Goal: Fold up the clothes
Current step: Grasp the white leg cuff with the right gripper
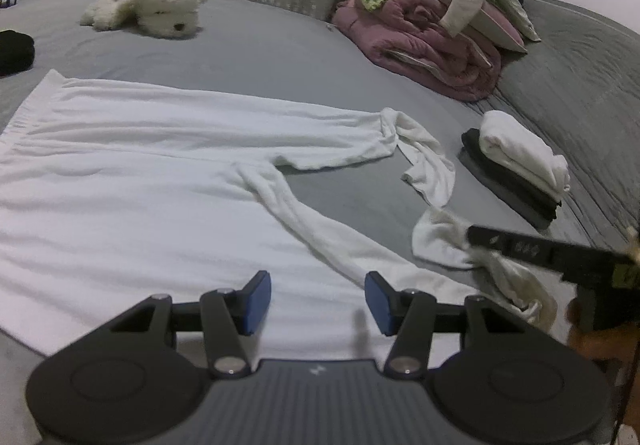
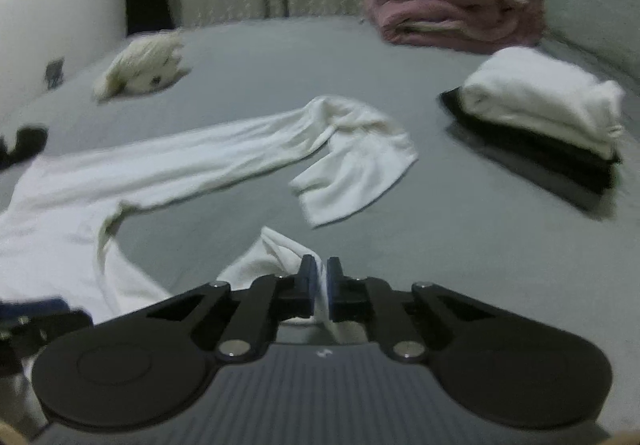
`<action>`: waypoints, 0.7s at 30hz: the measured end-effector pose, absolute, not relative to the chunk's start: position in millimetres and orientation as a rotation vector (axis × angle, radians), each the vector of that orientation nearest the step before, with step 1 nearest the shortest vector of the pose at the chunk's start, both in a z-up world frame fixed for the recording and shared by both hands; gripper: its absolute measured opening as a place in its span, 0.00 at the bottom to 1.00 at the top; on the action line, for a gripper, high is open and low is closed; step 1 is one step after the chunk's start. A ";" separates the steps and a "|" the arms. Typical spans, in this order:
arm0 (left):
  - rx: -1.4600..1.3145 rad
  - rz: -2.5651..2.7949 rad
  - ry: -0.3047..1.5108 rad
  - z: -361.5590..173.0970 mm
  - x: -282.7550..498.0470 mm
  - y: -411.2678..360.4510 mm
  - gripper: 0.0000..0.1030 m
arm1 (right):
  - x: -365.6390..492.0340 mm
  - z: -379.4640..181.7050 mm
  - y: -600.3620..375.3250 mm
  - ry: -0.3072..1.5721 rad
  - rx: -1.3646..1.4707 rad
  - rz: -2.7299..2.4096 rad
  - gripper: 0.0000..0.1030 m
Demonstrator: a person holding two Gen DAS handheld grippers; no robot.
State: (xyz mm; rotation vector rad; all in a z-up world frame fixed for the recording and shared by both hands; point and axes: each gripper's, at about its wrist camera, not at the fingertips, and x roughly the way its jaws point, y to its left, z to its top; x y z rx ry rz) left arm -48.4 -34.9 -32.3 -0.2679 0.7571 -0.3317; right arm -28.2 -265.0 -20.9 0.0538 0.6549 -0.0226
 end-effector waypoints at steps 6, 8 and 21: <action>-0.259 -0.335 0.760 -33.1 -48.4 -39.1 0.51 | -52.8 3.6 -303.9 0.571 0.122 -0.187 0.05; -0.255 -0.334 0.760 -33.5 -48.7 -40.8 0.51 | -62.8 9.4 -317.2 0.559 0.133 -0.251 0.05; -0.218 -0.337 0.756 -34.8 -53.0 -47.5 0.51 | -114.1 14.9 -377.2 0.583 0.169 -0.488 0.05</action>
